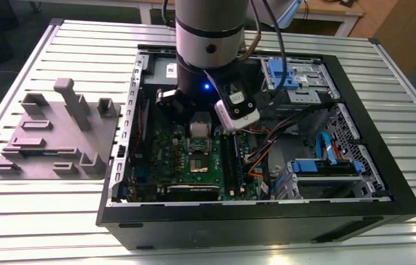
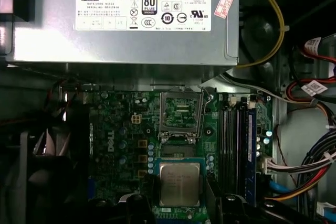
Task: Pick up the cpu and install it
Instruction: 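Place the cpu into insertion slot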
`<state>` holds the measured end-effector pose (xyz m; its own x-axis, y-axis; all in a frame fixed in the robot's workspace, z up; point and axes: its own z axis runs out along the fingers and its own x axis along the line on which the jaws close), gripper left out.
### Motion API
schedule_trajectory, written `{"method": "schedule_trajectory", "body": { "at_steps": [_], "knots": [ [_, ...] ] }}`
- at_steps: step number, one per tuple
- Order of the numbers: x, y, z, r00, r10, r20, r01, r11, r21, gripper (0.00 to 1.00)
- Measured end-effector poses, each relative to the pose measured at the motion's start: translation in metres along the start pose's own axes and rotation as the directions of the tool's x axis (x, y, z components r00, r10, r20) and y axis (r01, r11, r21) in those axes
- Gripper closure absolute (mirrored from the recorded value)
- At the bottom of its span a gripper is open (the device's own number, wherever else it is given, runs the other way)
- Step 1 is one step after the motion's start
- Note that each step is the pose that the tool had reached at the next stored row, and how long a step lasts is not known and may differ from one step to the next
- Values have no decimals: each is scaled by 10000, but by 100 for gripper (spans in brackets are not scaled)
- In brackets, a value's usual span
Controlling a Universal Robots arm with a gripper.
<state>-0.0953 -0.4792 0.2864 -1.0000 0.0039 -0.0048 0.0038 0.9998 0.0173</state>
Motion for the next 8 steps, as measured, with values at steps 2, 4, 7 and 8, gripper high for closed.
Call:
{"method": "schedule_trajectory", "body": {
  "at_steps": [2,4,7,8],
  "knots": [
    [-8,-1,37,10000,8,1,-8,10000,-1,53],
    [-15,-1,74,10000,16,1,-16,10000,-1,53],
    [-28,-2,128,10000,25,1,-25,10000,0,53],
    [-32,-2,146,10000,28,1,-28,10000,-1,53]
  ]
}}
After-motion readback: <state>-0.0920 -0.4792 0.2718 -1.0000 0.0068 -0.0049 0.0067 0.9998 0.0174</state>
